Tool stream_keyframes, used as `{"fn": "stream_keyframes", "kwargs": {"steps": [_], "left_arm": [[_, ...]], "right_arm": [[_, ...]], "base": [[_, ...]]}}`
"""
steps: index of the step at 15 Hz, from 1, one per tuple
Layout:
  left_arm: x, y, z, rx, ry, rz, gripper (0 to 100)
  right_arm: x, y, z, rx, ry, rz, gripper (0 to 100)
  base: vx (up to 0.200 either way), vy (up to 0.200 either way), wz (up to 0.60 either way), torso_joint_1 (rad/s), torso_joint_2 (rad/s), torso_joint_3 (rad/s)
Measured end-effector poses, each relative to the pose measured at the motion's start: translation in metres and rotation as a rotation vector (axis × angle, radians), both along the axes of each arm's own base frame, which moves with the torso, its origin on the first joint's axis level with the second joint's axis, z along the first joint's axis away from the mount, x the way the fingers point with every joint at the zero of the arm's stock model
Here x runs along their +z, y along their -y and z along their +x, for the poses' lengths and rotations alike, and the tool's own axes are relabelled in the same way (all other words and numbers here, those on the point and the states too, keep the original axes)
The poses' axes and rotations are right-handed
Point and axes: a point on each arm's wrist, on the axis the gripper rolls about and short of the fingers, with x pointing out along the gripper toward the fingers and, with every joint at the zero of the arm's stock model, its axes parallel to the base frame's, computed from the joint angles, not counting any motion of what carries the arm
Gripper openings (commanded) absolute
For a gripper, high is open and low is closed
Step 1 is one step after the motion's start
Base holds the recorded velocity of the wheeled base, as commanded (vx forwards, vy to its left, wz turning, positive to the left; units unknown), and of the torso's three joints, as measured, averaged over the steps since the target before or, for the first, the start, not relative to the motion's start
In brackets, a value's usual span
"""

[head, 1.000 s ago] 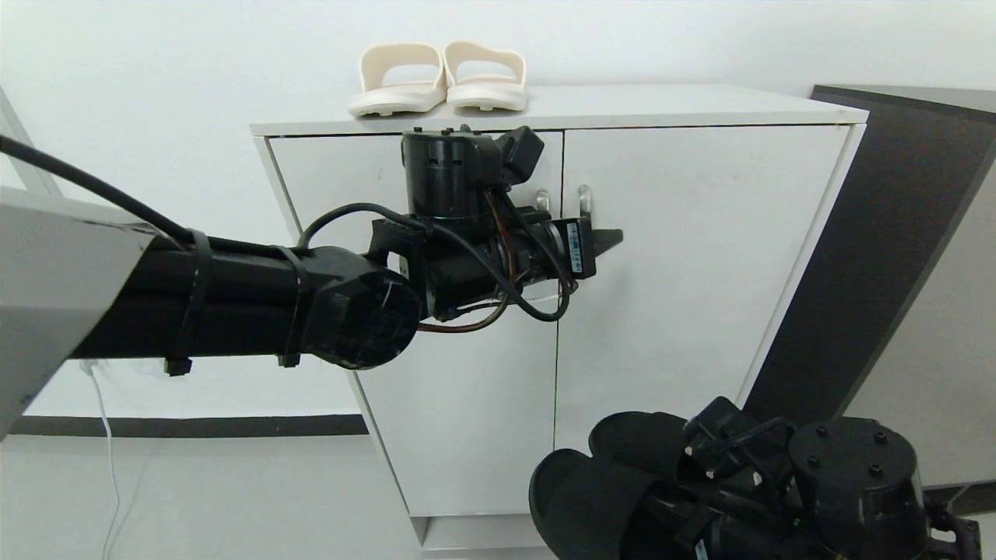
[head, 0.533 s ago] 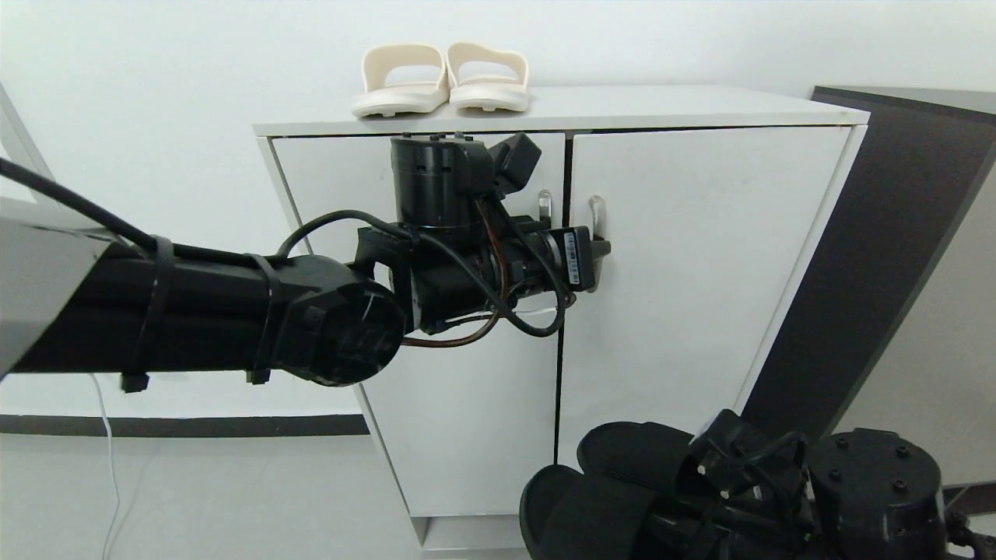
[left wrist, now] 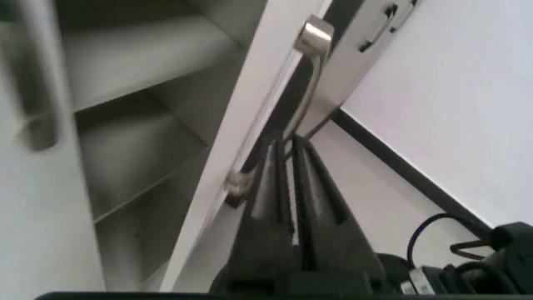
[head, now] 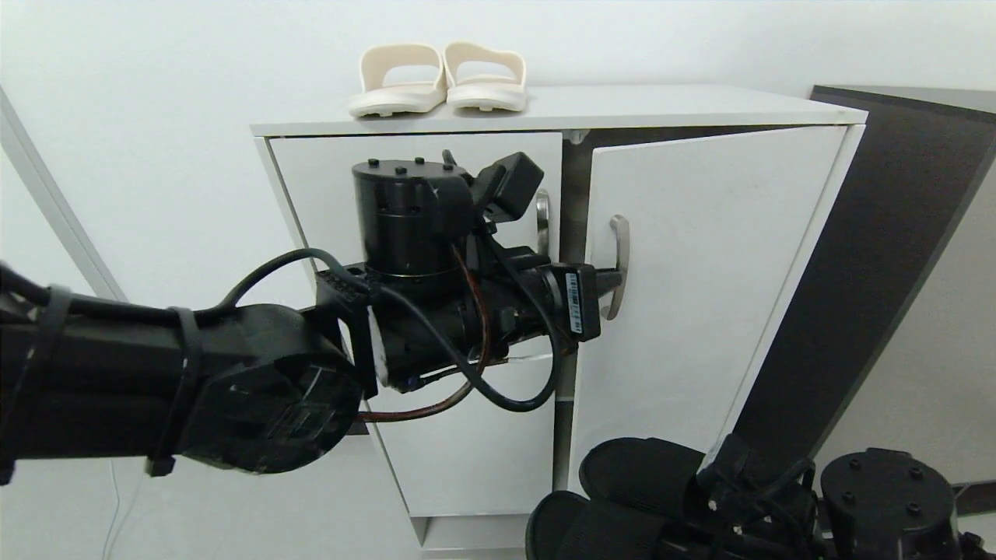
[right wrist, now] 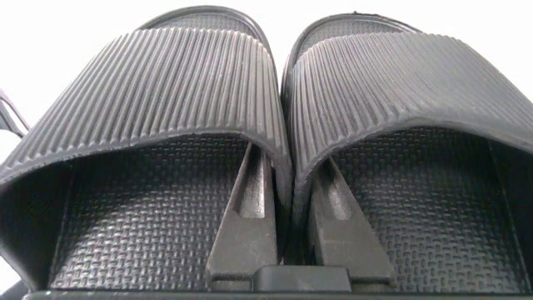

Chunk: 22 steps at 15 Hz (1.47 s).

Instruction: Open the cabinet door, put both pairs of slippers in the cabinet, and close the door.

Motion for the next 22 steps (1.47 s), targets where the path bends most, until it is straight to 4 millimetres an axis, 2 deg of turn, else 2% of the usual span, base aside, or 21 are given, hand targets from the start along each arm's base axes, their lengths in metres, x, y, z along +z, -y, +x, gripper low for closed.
{"fn": "stream_keyframes", "kwargs": {"steps": [4, 7, 9, 13, 18, 22], "left_arm": [[0.003, -0.017, -0.016, 0.008, 0.001, -0.009, 0], [0.004, -0.035, -0.011, 0.047, 0.0, -0.015, 0], [0.008, -0.038, -0.004, 0.048, 0.0, -0.026, 0], [0.011, -0.032, 0.02, 0.077, 0.013, -0.043, 0], [0.006, -0.019, 0.049, 0.091, -0.015, -0.078, 0], [-0.003, -0.011, 0.061, 0.093, -0.028, -0.073, 0]], "right_arm": [[-0.002, 0.001, -0.001, 0.002, 0.0, -0.013, 0], [-0.003, 0.002, -0.002, 0.012, 0.009, -0.031, 0], [-0.004, 0.003, -0.002, 0.012, 0.007, -0.032, 0], [-0.004, 0.003, -0.002, 0.012, 0.008, -0.035, 0], [-0.006, 0.002, -0.002, 0.011, 0.003, -0.042, 0], [-0.009, 0.001, -0.001, 0.012, -0.005, -0.052, 0]], "base": [[0.0, 0.0, 0.0, 0.0, 0.0, 0.0], [0.0, 0.0, 0.0, 0.0, 0.0, 0.0], [0.0, 0.0, 0.0, 0.0, 0.0, 0.0], [0.0, 0.0, 0.0, 0.0, 0.0, 0.0], [0.0, 0.0, 0.0, 0.0, 0.0, 0.0], [-0.05, 0.0, 0.0, 0.001, 0.0, 0.002]]}}
